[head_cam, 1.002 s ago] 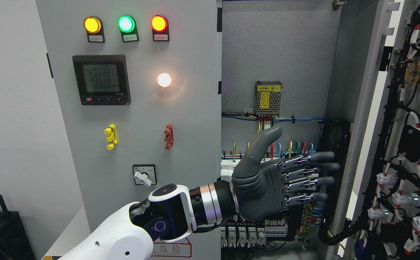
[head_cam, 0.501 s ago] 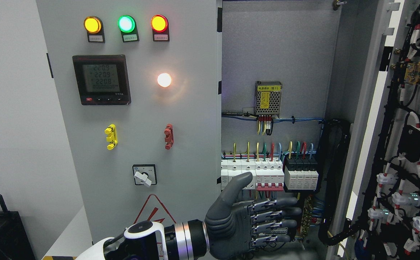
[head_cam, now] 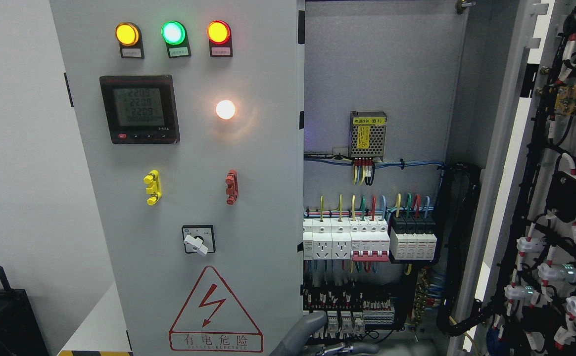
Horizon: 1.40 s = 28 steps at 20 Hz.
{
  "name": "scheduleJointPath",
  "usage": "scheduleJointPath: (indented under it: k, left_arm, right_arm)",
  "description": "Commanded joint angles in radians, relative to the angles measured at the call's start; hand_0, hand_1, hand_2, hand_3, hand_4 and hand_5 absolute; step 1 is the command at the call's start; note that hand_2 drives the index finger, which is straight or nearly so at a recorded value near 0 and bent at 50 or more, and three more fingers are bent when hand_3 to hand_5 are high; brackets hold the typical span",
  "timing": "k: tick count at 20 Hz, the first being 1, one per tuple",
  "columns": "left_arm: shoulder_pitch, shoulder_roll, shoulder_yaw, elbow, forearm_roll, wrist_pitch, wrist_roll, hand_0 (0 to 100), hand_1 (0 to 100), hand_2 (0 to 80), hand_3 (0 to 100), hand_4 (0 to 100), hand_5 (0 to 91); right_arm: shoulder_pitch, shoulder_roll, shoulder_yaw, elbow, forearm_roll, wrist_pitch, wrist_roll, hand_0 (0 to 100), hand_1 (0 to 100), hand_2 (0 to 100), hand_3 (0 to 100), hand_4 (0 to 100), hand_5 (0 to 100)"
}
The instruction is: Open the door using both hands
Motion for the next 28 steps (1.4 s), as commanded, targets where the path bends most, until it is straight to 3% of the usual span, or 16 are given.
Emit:
scheduleJointPath:
  k: [1,14,19,25,28]
  left_arm:
    - [0.184,0.086,-0.003,-0.037,-0.141,-0.01,-0.006,0,0,0.0,0,4,0.0]
    - [0.533,0.145,0.008,-0.024,-0.417,-0.055,-0.038,0,0,0.0,0,4,0.0]
    - [0.691,0.148,0.008,0.089,-0.544,-0.177,-0.043,0,0,0.0,0,4,0.0]
    - [0.803,0.146,0.004,0.219,-0.563,-0.22,-0.075,0,0,0.0,0,4,0.0]
    - [0.85,0.145,0.008,0.274,-0.609,-0.298,-0.075,0,0,0.0,0,4,0.0]
  right_arm:
    - [0.0,-0.001,0.001,0.001,0.0,0.0,0.0,0,0,0,0,0,0]
    - [0.0,0.001,0.0,0.001,0.0,0.0,0.0,0,0,0,0,0,0]
    - [-0.002,-0.001,-0.002,-0.001,0.0,0.0,0.0,0,0,0,0,0,0]
    - [-0.005,-0.002,-0.005,-0.005,0.0,0.0,-0.002,0,0,0,0,0,0]
    - [-0.005,-0.007,-0.003,-0.025,0.0,0.0,0.0,0,0,0,0,0,0]
